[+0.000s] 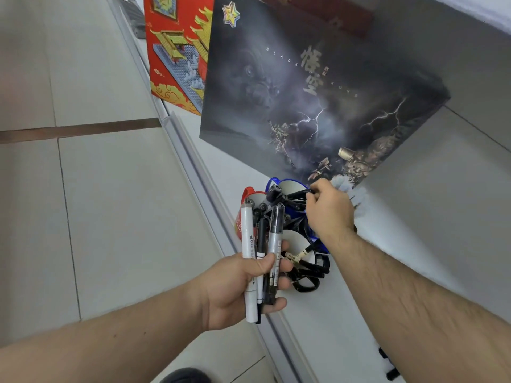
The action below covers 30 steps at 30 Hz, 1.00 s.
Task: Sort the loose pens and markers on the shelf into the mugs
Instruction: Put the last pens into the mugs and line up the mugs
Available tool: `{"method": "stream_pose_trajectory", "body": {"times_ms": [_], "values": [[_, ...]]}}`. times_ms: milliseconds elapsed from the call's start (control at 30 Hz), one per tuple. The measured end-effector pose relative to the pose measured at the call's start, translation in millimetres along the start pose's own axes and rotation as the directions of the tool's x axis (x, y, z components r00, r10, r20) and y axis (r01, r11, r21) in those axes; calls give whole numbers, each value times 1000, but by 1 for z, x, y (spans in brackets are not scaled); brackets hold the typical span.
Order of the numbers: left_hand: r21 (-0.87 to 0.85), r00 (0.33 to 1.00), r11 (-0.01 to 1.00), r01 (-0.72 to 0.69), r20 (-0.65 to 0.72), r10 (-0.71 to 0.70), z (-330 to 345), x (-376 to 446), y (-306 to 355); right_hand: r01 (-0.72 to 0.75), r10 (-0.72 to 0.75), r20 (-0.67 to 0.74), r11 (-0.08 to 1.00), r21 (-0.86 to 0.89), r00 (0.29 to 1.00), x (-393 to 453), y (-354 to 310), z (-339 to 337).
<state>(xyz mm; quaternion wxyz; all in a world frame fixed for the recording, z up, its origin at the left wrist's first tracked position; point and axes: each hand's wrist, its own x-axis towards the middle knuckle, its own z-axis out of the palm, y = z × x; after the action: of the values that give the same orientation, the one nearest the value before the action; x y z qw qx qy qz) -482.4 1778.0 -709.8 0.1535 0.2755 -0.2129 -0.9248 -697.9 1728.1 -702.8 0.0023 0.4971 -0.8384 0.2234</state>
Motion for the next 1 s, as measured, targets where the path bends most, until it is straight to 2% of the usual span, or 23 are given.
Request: {"method": "stream_pose_trajectory", "body": {"times_ms": [133, 200, 267, 367, 433, 500, 600, 667, 833, 933, 1000], "values": [[-15, 1000, 1000, -9, 12, 9, -6, 1, 4, -29, 46, 126, 991, -131, 991, 10, -3, 1], [-16, 999, 1000, 3, 40, -3, -5, 0, 4, -40, 52, 123, 995, -97, 991, 7, -9, -13], [-8, 998, 1000, 12, 55, -12, -3, -1, 4, -85, 74, 90, 989, 123, 993, -7, -20, -32], [10, 998, 1000, 18, 66, -18, 1, -4, 5, -156, 72, 184, 851, 502, 980, -42, -45, -58], [42, 997, 999, 21, 71, -24, 5, -6, 6, -171, 20, 251, 785, 595, 968, -66, -57, -69], [83, 998, 996, 22, 57, -27, 9, -8, 4, -156, -15, 263, 770, 618, 965, -83, -59, -73], [120, 998, 992, 28, 45, -34, 14, -7, -2, -123, -24, 229, 785, 607, 973, -98, -54, -76], [108, 997, 994, 35, 61, -42, 15, -6, -4, -149, 30, 197, 763, 628, 980, -101, -47, -80], [-139, 999, 990, -11, -36, 6, 16, 3, -1, -316, 278, 194, 514, 798, 941, -102, -25, -92], [-225, 993, 971, -75, -107, 52, 12, 7, 4, -251, 377, 81, 427, 869, 923, -102, -21, -95], [-221, 990, 971, -91, -122, 65, 6, 7, 7, -146, 419, -53, 430, 891, 907, -95, -24, -98]]}}
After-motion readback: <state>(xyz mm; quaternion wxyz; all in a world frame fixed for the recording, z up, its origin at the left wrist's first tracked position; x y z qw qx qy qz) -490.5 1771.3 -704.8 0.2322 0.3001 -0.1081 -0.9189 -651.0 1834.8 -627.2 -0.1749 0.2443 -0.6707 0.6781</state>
